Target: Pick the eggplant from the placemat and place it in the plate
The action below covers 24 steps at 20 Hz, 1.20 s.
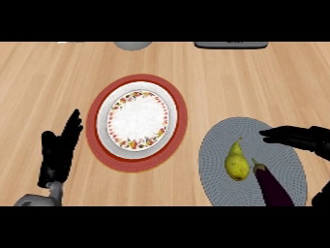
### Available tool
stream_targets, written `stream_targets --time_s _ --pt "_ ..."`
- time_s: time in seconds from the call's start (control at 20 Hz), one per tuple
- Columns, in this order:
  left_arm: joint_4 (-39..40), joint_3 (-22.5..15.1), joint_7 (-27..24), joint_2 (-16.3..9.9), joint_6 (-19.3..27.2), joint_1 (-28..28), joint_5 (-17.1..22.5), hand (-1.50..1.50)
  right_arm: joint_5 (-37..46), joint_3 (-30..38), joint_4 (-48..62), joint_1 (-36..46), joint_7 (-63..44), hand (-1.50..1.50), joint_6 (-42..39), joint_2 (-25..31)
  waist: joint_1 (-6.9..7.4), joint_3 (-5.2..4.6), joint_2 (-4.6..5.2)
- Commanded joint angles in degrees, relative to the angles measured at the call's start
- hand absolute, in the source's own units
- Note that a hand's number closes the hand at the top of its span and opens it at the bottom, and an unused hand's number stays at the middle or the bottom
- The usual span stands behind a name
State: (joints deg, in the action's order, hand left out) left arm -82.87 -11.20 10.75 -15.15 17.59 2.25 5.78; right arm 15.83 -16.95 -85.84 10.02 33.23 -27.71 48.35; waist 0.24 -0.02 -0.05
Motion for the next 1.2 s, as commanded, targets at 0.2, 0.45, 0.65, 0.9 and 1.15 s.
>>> stream_targets --time_s 0.2,0.45,0.65,0.9,1.15 --pt "2.62 1.91 -2.01 0.00 -2.16 0.37 0.58 0.00 10.64 -8.07 -1.21 4.89 -7.62 -1.50 -8.49 0.89 0.33 -0.02 0.18" --pt "3.07 0.83 -1.55 3.70 1.09 2.59 -3.11 0.00 14.67 -8.27 -0.05 4.98 -7.42 -1.50 -11.61 -0.89 -0.07 0.02 0.12" --pt "-3.17 3.47 3.42 -0.22 -2.86 0.63 -1.48 0.00 18.45 -9.05 0.44 5.49 -12.63 -1.50 -12.32 -7.22 0.15 0.04 0.04" --pt "0.08 1.14 2.06 4.28 -1.71 1.07 -4.95 0.00 23.24 -8.26 4.22 5.09 -6.12 -1.50 -12.01 -6.16 -0.07 0.03 0.07" --pt "-4.15 3.94 3.53 2.69 -3.57 -1.63 -4.35 0.00 25.02 -6.99 0.19 0.41 -4.20 -1.50 -11.37 -5.36 -0.19 0.03 0.00"
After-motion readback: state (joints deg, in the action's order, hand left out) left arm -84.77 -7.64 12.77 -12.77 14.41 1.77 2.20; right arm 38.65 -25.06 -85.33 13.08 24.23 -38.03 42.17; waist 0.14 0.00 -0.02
